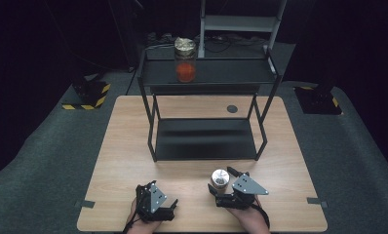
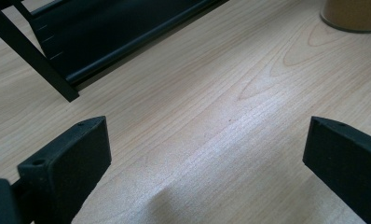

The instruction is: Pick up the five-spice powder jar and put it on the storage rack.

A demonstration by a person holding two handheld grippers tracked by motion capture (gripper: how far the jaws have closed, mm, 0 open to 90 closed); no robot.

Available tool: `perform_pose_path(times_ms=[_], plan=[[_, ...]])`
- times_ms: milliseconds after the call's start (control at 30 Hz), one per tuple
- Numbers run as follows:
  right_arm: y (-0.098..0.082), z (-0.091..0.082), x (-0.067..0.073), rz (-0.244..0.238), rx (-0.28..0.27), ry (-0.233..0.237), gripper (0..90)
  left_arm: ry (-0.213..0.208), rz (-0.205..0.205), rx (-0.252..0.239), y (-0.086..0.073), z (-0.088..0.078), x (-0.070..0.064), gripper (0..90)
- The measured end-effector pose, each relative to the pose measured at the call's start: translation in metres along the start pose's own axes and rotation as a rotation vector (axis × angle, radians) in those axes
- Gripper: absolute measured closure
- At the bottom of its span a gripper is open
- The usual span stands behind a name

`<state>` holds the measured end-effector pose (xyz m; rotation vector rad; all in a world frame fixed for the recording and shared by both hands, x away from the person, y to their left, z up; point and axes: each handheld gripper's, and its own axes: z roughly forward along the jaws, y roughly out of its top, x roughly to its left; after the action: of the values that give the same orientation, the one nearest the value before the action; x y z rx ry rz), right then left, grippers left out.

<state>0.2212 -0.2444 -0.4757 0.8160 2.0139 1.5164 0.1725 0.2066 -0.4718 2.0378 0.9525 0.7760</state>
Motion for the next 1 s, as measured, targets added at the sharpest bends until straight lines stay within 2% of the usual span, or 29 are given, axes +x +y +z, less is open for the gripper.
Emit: perform_pose_path(times_ms=[133, 367, 533, 767, 1000], plan=[[-0.005, -0.001, -0.001, 0.005, -0.011, 0.000, 18.1, 0.003, 0.004, 0.001, 0.000, 0.001, -0.002, 1.0], [-0.017, 0.001, -0.012, 0.042, -0.019, 0.039, 30.1, 0.003, 0.004, 0.003, 0.001, 0.001, -0.002, 1.2], [-0.021, 0.000, -0.010, 0.038, -0.038, 0.034, 30.7, 0.002, 0.003, 0.003, 0.001, 0.001, -0.001, 1.2], [-0.020, -0.001, -0.009, 0.037, -0.035, 0.026, 31.2, 0.001, -0.003, 0.000, 0.000, 0.001, 0.000, 1.2], [-0.017, -0.011, -0.011, 0.036, -0.058, -0.017, 31.3, 0.001, -0.002, -0.001, 0.000, 0.000, 0.000, 1.2]])
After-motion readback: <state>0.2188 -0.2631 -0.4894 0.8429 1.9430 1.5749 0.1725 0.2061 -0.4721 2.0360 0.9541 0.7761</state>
